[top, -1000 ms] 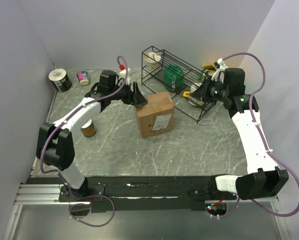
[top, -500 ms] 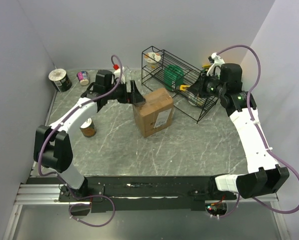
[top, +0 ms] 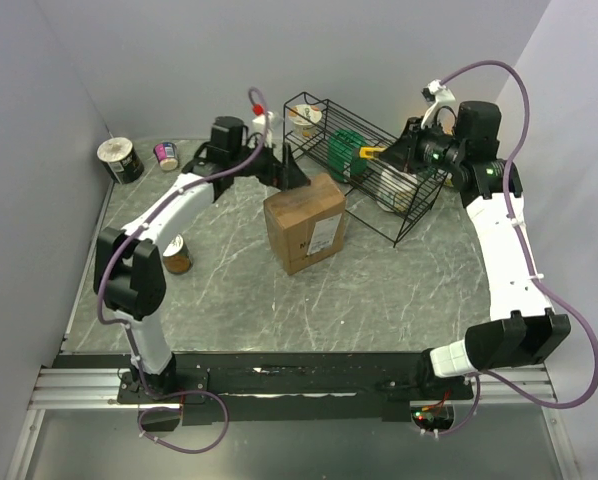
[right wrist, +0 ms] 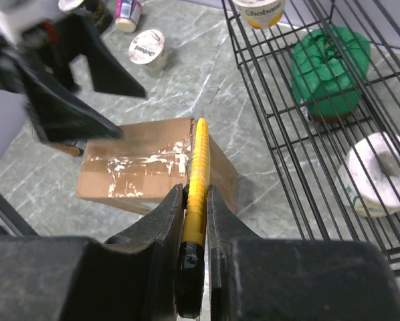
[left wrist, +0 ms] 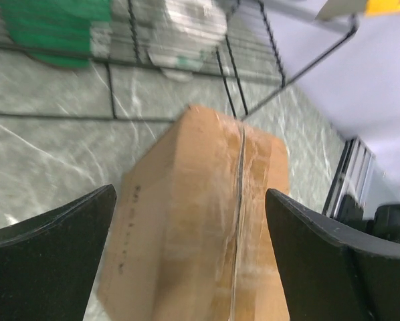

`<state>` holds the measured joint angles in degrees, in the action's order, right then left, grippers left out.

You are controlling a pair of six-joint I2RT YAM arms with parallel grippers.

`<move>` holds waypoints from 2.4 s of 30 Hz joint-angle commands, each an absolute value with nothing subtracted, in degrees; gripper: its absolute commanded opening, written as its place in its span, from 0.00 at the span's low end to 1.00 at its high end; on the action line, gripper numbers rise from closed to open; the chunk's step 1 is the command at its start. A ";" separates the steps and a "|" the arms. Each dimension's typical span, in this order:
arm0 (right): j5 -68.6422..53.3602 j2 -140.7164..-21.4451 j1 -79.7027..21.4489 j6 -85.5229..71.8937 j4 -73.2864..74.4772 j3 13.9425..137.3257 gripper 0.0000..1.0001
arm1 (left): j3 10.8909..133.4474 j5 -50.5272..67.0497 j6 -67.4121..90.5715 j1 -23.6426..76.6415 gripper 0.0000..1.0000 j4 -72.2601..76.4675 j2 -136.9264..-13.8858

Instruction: Unpack the express box

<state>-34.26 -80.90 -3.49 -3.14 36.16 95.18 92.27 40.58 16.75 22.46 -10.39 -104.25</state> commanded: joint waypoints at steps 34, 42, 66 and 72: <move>-24.78 -85.34 -11.95 2.90 44.56 98.96 0.00 | 90.09 38.41 9.14 29.97 0.88 -13.80 -108.11; -24.08 -83.41 -12.13 3.25 41.40 97.74 0.00 | 89.65 38.32 8.79 29.97 0.88 -14.06 -108.28; -26.63 -83.93 -13.18 5.62 42.01 96.42 0.00 | 89.21 38.50 9.32 29.88 0.88 -13.54 -108.54; -26.19 -83.76 -13.71 6.15 42.63 95.89 0.00 | 89.21 38.32 9.49 29.97 0.88 -13.54 -108.81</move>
